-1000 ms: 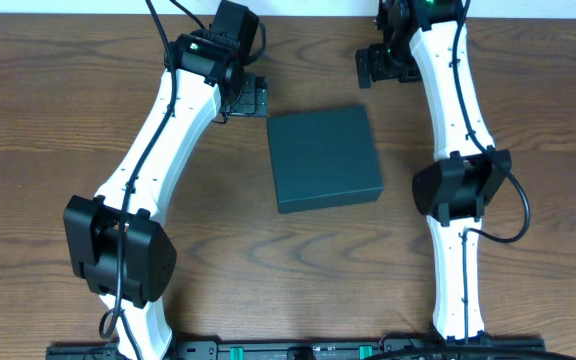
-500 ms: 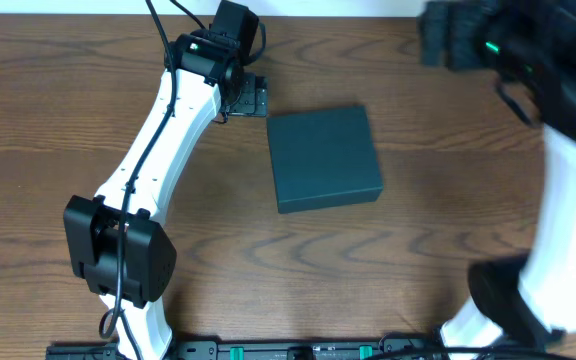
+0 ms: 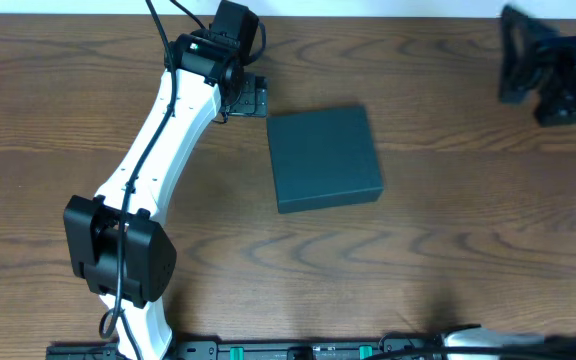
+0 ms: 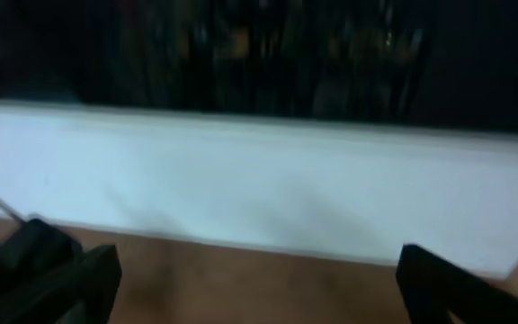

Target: Pack container

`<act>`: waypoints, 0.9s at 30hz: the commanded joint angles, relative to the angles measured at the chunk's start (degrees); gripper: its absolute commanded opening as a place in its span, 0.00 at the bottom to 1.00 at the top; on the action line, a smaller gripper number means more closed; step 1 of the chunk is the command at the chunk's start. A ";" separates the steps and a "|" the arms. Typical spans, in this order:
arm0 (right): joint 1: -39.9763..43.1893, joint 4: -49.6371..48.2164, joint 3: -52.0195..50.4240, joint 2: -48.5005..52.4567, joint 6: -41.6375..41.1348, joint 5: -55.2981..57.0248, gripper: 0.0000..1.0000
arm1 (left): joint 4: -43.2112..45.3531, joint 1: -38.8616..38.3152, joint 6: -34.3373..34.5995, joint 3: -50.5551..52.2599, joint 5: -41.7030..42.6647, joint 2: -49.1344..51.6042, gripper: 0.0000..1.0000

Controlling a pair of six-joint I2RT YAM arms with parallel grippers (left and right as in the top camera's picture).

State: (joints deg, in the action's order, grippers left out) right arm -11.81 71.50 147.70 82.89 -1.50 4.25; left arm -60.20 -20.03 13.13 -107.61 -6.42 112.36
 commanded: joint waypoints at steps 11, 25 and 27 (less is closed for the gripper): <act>1.38 -33.75 -49.77 -28.87 7.78 2.84 0.99 | -0.17 0.09 -0.13 -0.42 -0.72 0.04 0.99; 4.94 -54.05 -89.09 -48.98 7.78 2.25 0.99 | -0.17 0.09 -0.15 -0.42 -0.72 0.04 0.99; 5.49 -57.92 -94.75 -52.06 7.78 1.53 0.99 | -0.17 0.09 -0.13 -0.42 -0.72 0.04 0.99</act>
State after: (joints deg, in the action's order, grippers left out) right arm -7.49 16.21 58.22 34.41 5.61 6.37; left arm -60.18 -20.03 13.13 -107.61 -6.44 112.36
